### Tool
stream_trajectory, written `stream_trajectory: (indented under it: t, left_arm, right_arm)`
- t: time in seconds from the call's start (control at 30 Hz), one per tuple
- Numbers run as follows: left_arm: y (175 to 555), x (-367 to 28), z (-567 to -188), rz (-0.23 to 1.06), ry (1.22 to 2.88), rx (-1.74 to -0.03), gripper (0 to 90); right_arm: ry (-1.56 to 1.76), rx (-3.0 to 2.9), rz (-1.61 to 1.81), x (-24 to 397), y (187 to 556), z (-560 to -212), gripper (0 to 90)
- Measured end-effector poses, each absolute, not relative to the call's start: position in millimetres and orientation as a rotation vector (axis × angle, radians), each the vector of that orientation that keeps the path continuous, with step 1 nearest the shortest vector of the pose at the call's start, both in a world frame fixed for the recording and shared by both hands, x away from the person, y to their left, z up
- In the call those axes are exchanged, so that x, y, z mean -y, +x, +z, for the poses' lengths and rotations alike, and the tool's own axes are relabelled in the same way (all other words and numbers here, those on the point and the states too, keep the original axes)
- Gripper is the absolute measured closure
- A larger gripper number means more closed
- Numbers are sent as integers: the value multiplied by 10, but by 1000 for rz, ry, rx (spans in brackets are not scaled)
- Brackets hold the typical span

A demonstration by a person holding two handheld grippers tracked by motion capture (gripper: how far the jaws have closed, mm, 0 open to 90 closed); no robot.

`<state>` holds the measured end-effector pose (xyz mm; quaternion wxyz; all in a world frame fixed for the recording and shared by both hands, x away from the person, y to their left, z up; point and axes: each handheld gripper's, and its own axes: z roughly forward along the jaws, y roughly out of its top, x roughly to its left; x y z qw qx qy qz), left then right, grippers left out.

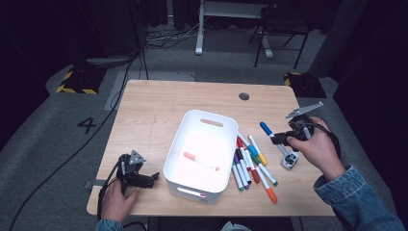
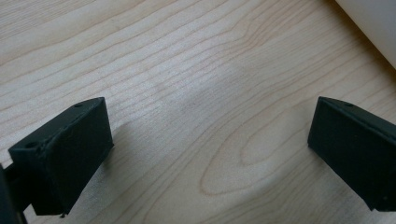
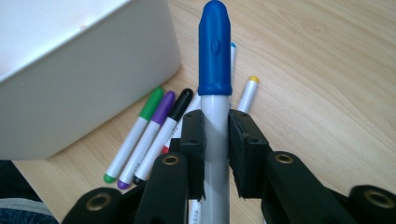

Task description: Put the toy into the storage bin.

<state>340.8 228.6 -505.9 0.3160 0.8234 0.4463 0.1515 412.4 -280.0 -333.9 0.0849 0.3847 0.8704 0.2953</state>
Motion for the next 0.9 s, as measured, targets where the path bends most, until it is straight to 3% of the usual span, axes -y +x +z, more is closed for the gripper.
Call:
stream_trajectory:
  t: [0.9]
  left_arm:
    - [3408, -2287, -5058, 399, 2169, -1176, 0]
  right_arm:
    - [811, -2751, 948, 1780, 4250, -3078, 771]
